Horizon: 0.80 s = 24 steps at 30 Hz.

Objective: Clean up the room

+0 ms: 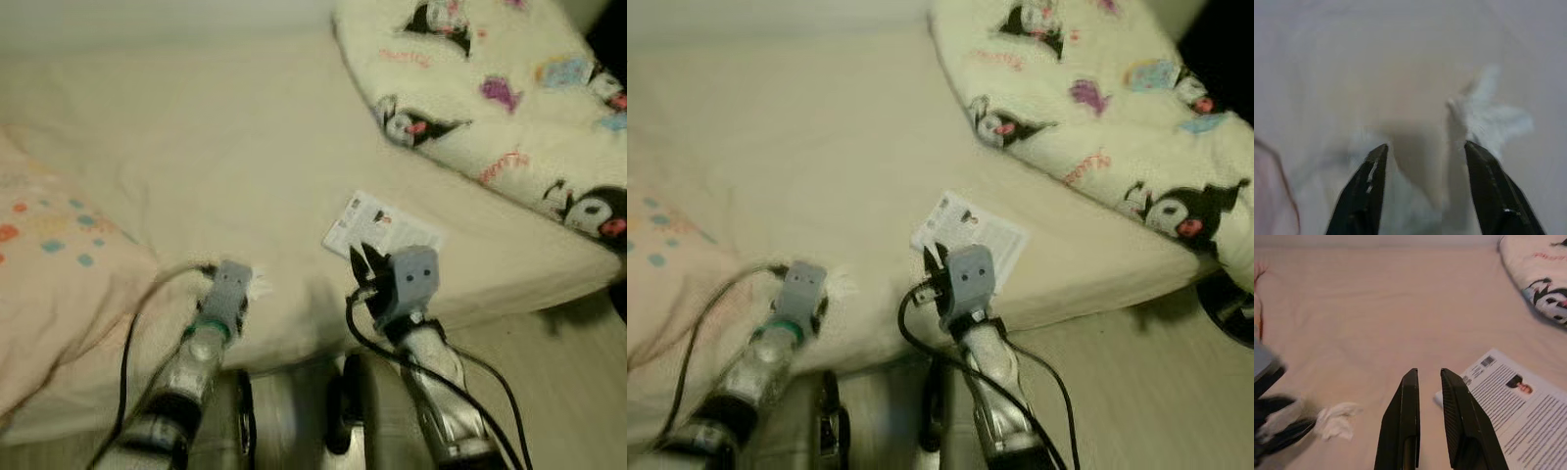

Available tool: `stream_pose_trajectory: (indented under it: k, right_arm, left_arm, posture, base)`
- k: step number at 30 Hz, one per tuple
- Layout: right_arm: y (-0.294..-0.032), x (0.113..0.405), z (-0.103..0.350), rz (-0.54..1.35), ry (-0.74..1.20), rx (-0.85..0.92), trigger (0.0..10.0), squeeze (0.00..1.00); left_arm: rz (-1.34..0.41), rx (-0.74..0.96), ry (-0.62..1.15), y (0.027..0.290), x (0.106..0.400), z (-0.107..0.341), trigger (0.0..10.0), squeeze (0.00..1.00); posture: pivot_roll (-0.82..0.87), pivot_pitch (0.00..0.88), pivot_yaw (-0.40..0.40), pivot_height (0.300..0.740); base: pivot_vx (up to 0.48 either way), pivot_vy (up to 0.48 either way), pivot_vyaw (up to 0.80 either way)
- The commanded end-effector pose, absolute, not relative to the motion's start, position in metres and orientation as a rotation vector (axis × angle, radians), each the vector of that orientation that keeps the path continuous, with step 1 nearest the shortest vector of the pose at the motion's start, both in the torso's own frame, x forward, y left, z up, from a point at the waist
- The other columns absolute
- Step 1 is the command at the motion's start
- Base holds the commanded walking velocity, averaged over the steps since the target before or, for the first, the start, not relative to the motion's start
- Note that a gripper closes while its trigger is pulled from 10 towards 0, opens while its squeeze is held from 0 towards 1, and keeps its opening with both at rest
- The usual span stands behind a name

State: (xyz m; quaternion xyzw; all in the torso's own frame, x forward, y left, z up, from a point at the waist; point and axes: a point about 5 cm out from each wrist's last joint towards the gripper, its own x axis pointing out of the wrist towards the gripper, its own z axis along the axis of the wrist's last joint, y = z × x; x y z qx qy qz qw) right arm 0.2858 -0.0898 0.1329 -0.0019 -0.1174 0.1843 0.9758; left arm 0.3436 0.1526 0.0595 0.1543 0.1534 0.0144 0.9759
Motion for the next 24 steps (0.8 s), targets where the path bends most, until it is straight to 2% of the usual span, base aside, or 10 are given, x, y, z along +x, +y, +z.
stream_pose_trajectory:
  k: [1,8,9,10,19,20,22,23,24]
  right_arm:
    - [-0.087,0.28,0.129,0.373,-0.211,0.008,10.0,0.0]
    - [-0.084,0.268,0.128,0.369,-0.192,0.025,10.0,0.0]
    - [-0.084,0.265,0.126,0.365,-0.181,0.028,10.0,0.0]
    - [-0.085,0.261,0.125,0.362,-0.173,0.029,10.0,0.0]
    - [-0.089,0.257,0.124,0.347,-0.153,0.029,10.0,0.0]
    - [-0.09,0.257,0.124,0.342,-0.15,0.029,10.0,0.0]
    - [-0.09,0.257,0.124,0.342,-0.15,0.029,10.0,0.0]
    - [-0.09,0.257,0.124,0.34,-0.147,0.03,10.0,0.0]
    - [-0.09,0.257,0.124,0.34,-0.147,0.03,10.0,0.0]
  left_arm:
    - [0.059,0.296,0.363,0.156,0.338,0.048,10.0,1.0]
    - [0.137,0.302,0.352,0.166,0.35,0.061,10.0,1.0]
    - [0.159,0.304,0.365,0.171,0.351,0.062,10.0,0.97]
    - [0.177,0.315,0.38,0.176,0.351,0.062,10.0,0.0]
    - [0.238,0.332,0.458,0.194,0.34,0.048,10.0,0.0]
    - [0.259,0.321,0.485,0.198,0.335,0.042,4.1,0.0]
    - [0.259,0.321,0.485,0.198,0.335,0.042,4.1,0.0]
    - [0.262,0.304,0.5,0.199,0.332,0.038,0.0,0.0]
    - [0.262,0.304,0.5,0.199,0.332,0.038,0.0,0.0]
  posture:
    - [-0.16,0.416,0.015,0.632]
    - [-0.18,0.451,0.025,0.632]
    - [-0.18,0.457,0.028,0.632]
    - [-0.18,0.462,0.033,0.632]
    - [-0.19,0.475,0.028,0.632]
    - [-0.19,0.478,0.026,0.632]
    - [-0.19,0.478,0.026,0.632]
    - [-0.18,0.478,0.021,0.632]
    - [-0.18,0.478,0.021,0.632]
  base:
    - [0.0,0.0,0.0]
    - [0.0,0.0,0.0]
    - [0.0,0.0,0.0]
    - [0.0,0.0,0.0]
    - [0.0,0.0,0.0]
    - [0.0,0.0,0.0]
    - [0.0,0.0,0.0]
    - [0.0,0.0,0.0]
    - [0.0,0.0,0.0]
